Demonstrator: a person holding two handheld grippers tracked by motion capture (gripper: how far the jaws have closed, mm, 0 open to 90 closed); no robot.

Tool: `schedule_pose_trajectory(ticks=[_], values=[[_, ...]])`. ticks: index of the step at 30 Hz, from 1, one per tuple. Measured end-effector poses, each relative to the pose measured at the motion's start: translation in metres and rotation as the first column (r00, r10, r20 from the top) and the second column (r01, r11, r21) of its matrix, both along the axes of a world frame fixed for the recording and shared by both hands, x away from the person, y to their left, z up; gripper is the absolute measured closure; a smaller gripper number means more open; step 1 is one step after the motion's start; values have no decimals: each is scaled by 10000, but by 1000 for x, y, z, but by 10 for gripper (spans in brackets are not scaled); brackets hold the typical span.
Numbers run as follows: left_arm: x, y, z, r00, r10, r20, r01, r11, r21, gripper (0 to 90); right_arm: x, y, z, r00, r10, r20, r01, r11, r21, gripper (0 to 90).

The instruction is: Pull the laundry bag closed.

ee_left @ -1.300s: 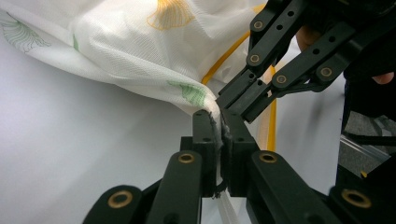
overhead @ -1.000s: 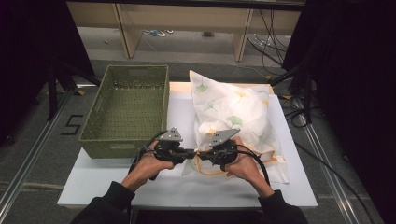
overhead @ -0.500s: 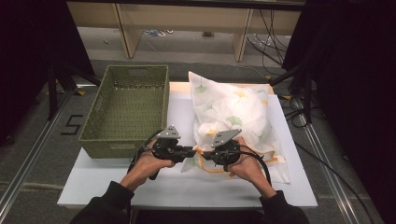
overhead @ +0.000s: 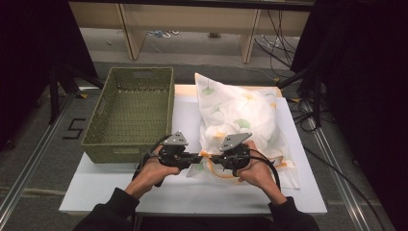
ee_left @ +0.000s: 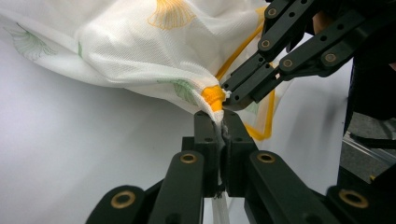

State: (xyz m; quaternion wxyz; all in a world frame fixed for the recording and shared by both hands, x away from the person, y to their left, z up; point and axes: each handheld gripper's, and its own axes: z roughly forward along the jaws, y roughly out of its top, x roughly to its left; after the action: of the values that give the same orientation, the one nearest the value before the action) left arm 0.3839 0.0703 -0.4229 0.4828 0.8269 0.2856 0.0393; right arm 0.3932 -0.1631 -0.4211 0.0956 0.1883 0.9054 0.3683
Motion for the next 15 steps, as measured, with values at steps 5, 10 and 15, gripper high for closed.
schedule_pose_trajectory(ticks=[5, 10, 15], values=[[-1, 4, 4, 9997, 38, 237, -40, 10000, 64, 861, 4, -14, -5, 9981, -598, 136, 600, 9980, -192, 900], [1, 4, 1, 10000, 28, 84, -29, 10000, 45, 850, 5, -26, -3, 9972, -724, 169, 726, 9973, -104, 900], [3, 4, -5, 9987, 75, -498, -79, 9999, -78, 682, 2, -28, 2, 9983, -538, 233, 539, 9985, -17, 900]])
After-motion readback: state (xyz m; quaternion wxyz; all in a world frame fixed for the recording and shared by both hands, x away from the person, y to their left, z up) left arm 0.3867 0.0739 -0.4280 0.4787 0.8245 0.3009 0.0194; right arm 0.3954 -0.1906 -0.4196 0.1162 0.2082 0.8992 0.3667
